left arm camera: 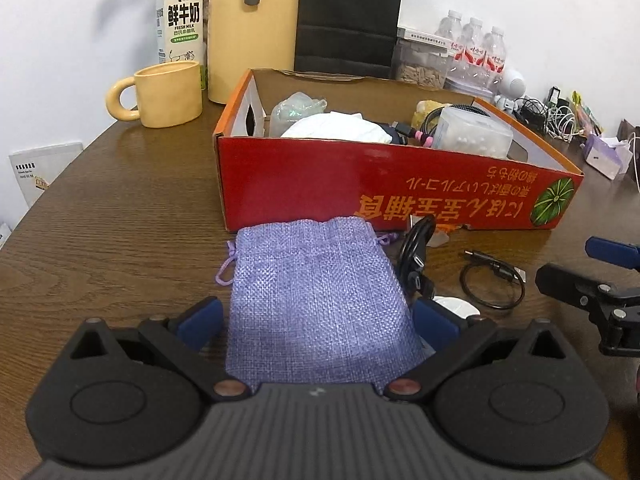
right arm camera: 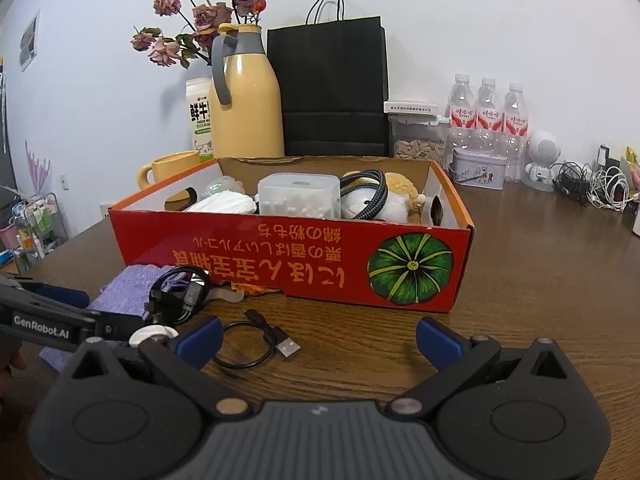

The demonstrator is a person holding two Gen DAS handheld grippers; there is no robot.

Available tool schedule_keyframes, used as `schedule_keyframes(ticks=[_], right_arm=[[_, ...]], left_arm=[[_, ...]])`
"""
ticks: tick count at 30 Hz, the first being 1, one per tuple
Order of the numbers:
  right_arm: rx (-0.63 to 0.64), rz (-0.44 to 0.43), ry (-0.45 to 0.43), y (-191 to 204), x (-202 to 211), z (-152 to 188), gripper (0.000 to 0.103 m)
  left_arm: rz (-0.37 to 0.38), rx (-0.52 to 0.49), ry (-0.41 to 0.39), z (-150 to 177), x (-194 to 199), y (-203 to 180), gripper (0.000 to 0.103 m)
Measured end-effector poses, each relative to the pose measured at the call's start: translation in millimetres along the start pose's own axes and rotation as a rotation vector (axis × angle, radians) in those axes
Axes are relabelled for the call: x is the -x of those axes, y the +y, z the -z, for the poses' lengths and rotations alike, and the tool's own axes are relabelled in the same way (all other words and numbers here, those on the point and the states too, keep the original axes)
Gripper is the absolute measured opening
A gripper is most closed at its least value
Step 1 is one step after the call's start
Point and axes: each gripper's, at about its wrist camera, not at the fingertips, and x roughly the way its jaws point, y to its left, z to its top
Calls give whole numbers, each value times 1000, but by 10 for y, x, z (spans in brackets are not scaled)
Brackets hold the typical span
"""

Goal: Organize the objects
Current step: 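Move the left gripper to the purple pouch while the right approaches the charger cable, then grasp the purple pouch with the left gripper while the right grasps the black charger cable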

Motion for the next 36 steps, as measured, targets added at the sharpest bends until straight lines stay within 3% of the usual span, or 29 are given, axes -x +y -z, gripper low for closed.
schedule_keyframes(ticks=[8,11,13,16,19,21,28,36], right_arm=[[32,-9,51,59,-89,-1,103],[70,-8,69,131,-191,-40,98],[88,4,76,169,-273,-77,89],[91,-15,126,190,-426,-121,64],[95,-61,118,192,-407,-121,40],[110,-90,114,222,-375,-109,15],[107,-101,56,224,-218,-79,12],[77,-59,-24,141,-9,-40,12]], left_arm=[[-4,11,-24,17,9,8,103],[-5,12,-28,22,12,4,103],[-6,12,-30,24,12,6,103],[-5,12,-32,28,10,12,103],[-5,12,-32,28,9,13,103],[-5,13,-32,28,9,14,103],[-9,15,-32,33,18,21,103],[-8,21,-54,72,110,31,74]])
